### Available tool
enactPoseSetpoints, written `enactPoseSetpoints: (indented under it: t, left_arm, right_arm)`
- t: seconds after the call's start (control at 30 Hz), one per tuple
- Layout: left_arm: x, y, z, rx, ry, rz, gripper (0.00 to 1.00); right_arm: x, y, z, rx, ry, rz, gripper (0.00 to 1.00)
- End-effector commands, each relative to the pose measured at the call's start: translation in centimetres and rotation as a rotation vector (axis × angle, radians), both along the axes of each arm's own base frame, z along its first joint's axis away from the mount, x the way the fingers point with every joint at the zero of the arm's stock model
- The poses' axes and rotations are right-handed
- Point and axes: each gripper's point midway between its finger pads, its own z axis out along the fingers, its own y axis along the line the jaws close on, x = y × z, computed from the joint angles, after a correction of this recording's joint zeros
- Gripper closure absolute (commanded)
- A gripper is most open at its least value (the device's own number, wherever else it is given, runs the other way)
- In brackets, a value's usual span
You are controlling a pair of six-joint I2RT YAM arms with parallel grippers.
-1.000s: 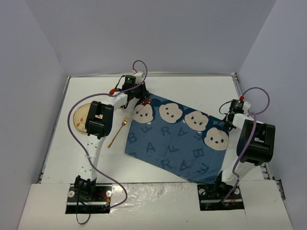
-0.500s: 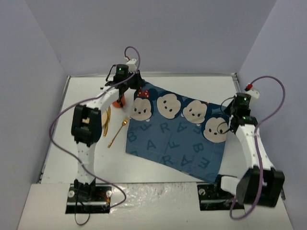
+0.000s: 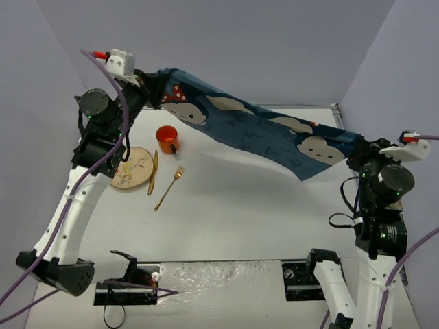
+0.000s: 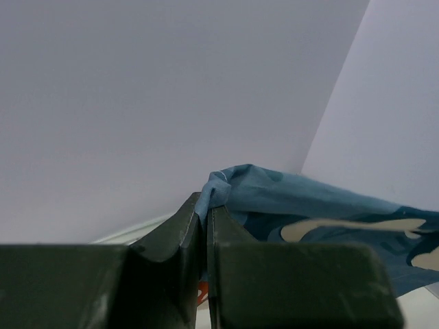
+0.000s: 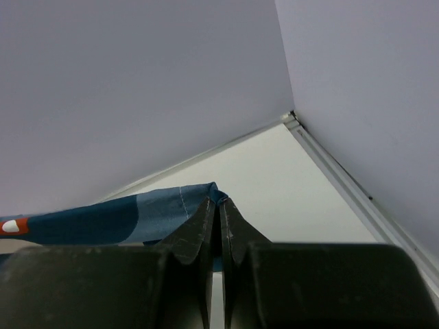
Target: Set the dinner table for one person
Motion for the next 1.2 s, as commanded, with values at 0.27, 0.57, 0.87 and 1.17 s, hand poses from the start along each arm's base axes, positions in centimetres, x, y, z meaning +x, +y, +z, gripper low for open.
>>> enactPoseSetpoints:
  t: [0.27,0.57,0.87,1.17]
  left_arm:
    - [-3.1,3.3,2.0,0.02,-0.07,0.127,1.0]
    - [8.6,-2.2,-8.7,0.098,0.178,0.061,1.0]
    - [17.2,-9.7,-22.5,0.18,0.378,-0.032,1.0]
    - [23.7,-13.1,-29.3,0.177,0.446,-0.022,1.0]
  right_arm:
    - [-4.2,2.1,3.8,-0.027,-0.123,0.077,1.0]
    - [0.0,-1.8,-10.5,0.177,0.194,-0.191,1.0]
    - [3.2,-5.6,-23.8,0.204,0.529,-0.433,1.0]
    - [5.3,-11.3,-27.5,0.247,0.582,-0.559,1.0]
